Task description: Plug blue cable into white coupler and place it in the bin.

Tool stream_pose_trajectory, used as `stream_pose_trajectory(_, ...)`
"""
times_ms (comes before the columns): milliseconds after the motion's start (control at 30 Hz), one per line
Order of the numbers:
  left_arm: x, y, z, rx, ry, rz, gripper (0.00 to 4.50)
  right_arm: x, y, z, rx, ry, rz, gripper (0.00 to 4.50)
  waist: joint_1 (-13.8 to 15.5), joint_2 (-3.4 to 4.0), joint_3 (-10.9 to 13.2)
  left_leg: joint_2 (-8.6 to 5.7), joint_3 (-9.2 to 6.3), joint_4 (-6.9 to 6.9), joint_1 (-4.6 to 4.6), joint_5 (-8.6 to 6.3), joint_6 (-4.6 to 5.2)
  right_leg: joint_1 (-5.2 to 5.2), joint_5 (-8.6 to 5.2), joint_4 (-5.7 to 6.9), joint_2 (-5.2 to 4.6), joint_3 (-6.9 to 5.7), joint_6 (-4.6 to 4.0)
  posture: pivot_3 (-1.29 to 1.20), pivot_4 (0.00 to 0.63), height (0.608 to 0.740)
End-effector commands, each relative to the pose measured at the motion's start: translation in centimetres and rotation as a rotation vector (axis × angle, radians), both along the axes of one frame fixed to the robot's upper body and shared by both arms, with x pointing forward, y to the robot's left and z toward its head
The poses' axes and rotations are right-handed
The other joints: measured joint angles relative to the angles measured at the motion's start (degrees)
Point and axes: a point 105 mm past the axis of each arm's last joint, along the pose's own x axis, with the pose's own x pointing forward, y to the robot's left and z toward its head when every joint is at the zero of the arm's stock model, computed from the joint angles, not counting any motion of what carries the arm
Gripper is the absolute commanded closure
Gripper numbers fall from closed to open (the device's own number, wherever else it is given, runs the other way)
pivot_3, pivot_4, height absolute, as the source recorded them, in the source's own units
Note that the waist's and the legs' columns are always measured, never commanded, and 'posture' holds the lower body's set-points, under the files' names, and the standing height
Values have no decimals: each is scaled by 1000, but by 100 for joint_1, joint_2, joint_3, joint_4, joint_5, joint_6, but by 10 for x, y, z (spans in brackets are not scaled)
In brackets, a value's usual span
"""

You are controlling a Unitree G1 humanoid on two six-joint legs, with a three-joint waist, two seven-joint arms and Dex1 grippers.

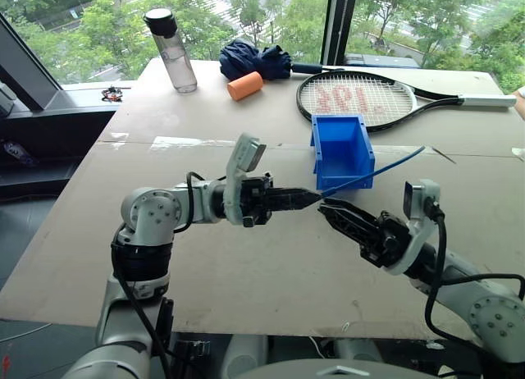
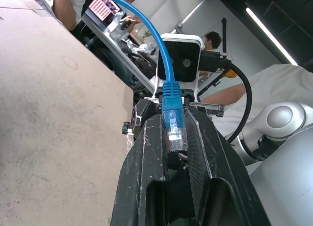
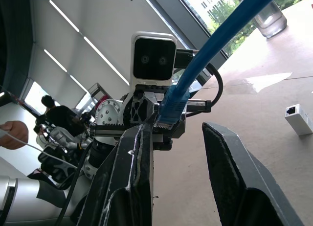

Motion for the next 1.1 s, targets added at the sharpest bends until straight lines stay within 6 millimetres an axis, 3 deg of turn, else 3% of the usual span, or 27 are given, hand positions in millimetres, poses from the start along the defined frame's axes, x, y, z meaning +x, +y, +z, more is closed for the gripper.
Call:
stream_pose_trajectory(33, -10, -2, 12, -36, -27, -59, 4500, -5, 0, 8, -9, -63, -9, 2921, 0, 0, 0, 0, 0, 0, 0, 0, 0, 0, -1, 0, 0, 0, -2, 0, 150, 740)
stream_pose_trajectory(933, -17, -8, -5, 39, -76, -67, 4500, -9, 3, 23, 67, -49, 64, 2921, 5, 2, 3, 0, -1, -3, -1, 0, 0, 0, -7, -4, -2, 1, -11, 0, 150, 740)
stream_pose_trajectory(1100, -19, -12, 3, -14, -98, -71, 4500, -8, 7, 20, 39, -25, 82, 2921, 8, 2, 4, -1, 0, -4, -2, 0, 0, -1, -7, -7, -4, 1, -13, 0, 150, 740)
